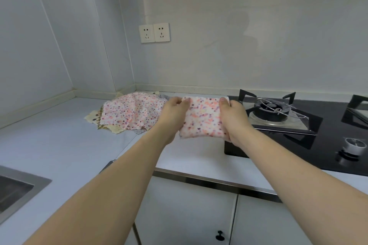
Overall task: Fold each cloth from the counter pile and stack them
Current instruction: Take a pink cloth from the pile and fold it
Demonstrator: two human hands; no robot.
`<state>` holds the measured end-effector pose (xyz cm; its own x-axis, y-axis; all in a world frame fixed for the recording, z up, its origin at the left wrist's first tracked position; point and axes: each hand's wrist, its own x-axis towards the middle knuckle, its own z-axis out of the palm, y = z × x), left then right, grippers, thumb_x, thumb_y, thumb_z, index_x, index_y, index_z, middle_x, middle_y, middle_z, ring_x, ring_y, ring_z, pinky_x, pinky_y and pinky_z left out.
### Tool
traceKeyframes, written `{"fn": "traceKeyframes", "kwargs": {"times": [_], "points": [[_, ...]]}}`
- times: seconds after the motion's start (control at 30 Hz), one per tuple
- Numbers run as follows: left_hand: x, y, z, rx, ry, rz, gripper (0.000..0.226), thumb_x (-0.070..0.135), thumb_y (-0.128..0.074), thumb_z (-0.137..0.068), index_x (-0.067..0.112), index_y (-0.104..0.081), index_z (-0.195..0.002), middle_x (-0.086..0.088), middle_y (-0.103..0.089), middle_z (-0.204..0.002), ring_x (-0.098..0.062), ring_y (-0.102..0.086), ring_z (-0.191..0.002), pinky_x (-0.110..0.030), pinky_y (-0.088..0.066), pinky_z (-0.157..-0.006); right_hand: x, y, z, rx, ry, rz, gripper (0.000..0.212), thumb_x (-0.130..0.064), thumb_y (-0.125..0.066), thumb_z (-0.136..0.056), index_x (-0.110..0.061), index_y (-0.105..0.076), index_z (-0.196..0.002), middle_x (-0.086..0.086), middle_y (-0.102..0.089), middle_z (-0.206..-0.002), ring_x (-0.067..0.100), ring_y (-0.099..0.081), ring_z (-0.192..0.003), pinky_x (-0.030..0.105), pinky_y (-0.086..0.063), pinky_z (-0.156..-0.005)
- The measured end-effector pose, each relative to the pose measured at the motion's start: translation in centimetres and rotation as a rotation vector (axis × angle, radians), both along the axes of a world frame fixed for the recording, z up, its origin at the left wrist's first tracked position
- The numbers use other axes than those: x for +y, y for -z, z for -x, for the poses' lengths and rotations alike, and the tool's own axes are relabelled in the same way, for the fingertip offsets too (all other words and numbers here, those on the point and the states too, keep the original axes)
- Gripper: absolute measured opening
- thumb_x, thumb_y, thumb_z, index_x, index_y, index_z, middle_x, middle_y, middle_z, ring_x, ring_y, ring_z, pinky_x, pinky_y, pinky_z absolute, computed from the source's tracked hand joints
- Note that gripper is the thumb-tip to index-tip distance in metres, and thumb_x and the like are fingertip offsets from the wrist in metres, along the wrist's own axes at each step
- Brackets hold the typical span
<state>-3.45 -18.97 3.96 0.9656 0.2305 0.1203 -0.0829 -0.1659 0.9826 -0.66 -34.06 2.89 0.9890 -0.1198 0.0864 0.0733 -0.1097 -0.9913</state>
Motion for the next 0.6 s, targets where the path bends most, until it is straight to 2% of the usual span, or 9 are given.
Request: {"fn": "traceKeyframes", "kwargs": {"times": [0.07, 0.17, 0.27, 0.37, 0.47, 0.53, 0.6], "points": [[-0.3, -0.7, -1.0, 0.021, 0.028, 0.063, 0.024, 0.036, -0.052, -0.096, 0.015, -0.049, -0.087, -0.01, -0.051, -0.084, -0.024, -0.05, -0.078, -0.037, -0.039, -0.069, -0.5, -1.0, -1.1, -0.017, 0.008, 0.006, 0.033, -0.045, -0.038, -0.099, -0.017, -0.054, -0.107, 0.003, -0.061, -0.102, 0.025, -0.063, -0.093, 0.045, -0.055, -0.085], [-0.6, 0.5, -4.0, 0.083, 0.041, 0.068, 0.027, 0.035, -0.051, -0.097, 0.008, -0.056, -0.098, -0.011, -0.056, -0.093, -0.025, -0.056, -0.083, -0.038, -0.043, -0.072, -0.8, -0.9, -3.9, -0.005, 0.003, 0.04, 0.037, -0.045, -0.038, -0.099, -0.015, -0.055, -0.113, 0.005, -0.061, -0.103, 0.025, -0.063, -0.095, 0.046, -0.054, -0.088], [-0.8, 1.7, -8.3, 0.074, -0.004, 0.085, 0.023, 0.031, -0.048, -0.1, 0.011, -0.053, -0.09, -0.01, -0.06, -0.09, -0.022, -0.06, -0.077, -0.032, -0.049, -0.067, -0.8, 0.1, -7.9, 0.044, -0.003, 0.087, 0.039, -0.044, -0.037, -0.1, -0.012, -0.055, -0.114, 0.004, -0.059, -0.1, 0.021, -0.06, -0.093, 0.038, -0.053, -0.083], [-1.8, 0.8, -12.5, 0.092, -0.043, 0.061, 0.024, 0.033, -0.045, -0.101, 0.012, -0.057, -0.098, -0.007, -0.065, -0.102, -0.019, -0.063, -0.086, -0.031, -0.054, -0.068, -1.0, -0.9, -11.7, 0.224, -0.016, 0.016, 0.04, -0.042, -0.038, -0.101, -0.01, -0.053, -0.119, 0.003, -0.062, -0.101, 0.019, -0.062, -0.086, 0.026, -0.049, -0.063], [-3.8, -3.1, -14.8, 0.117, -0.034, 0.083, 0.024, 0.032, -0.043, -0.102, 0.013, -0.058, -0.103, 0.002, -0.064, -0.092, -0.011, -0.062, -0.079, -0.023, -0.05, -0.056, -2.4, -5.3, -13.5, 0.487, -0.084, -0.204, 0.032, -0.036, -0.047, -0.099, -0.009, -0.061, -0.11, 0.005, -0.069, -0.089, 0.018, -0.067, -0.071, 0.023, -0.052, -0.049], [-5.4, -6.8, -15.3, 0.172, -0.007, 0.109, 0.025, 0.031, -0.043, -0.102, 0.012, -0.059, -0.103, 0.001, -0.065, -0.093, -0.012, -0.063, -0.079, -0.024, -0.051, -0.058, -4.2, -9.0, -13.6, 0.571, -0.094, -0.287, 0.027, -0.028, -0.051, -0.098, -0.007, -0.065, -0.106, 0.008, -0.072, -0.086, 0.02, -0.069, -0.068, 0.024, -0.053, -0.048], [-7.1, -10.2, -15.1, 0.225, 0.017, 0.113, 0.025, 0.031, -0.043, -0.102, 0.01, -0.057, -0.1, -0.002, -0.065, -0.094, -0.015, -0.063, -0.079, -0.023, -0.052, -0.059, -6.4, -12.6, -12.9, 0.605, -0.062, -0.293, 0.025, -0.023, -0.051, -0.097, -0.006, -0.066, -0.107, 0.01, -0.073, -0.09, 0.023, -0.071, -0.076, 0.028, -0.055, -0.056]]}}
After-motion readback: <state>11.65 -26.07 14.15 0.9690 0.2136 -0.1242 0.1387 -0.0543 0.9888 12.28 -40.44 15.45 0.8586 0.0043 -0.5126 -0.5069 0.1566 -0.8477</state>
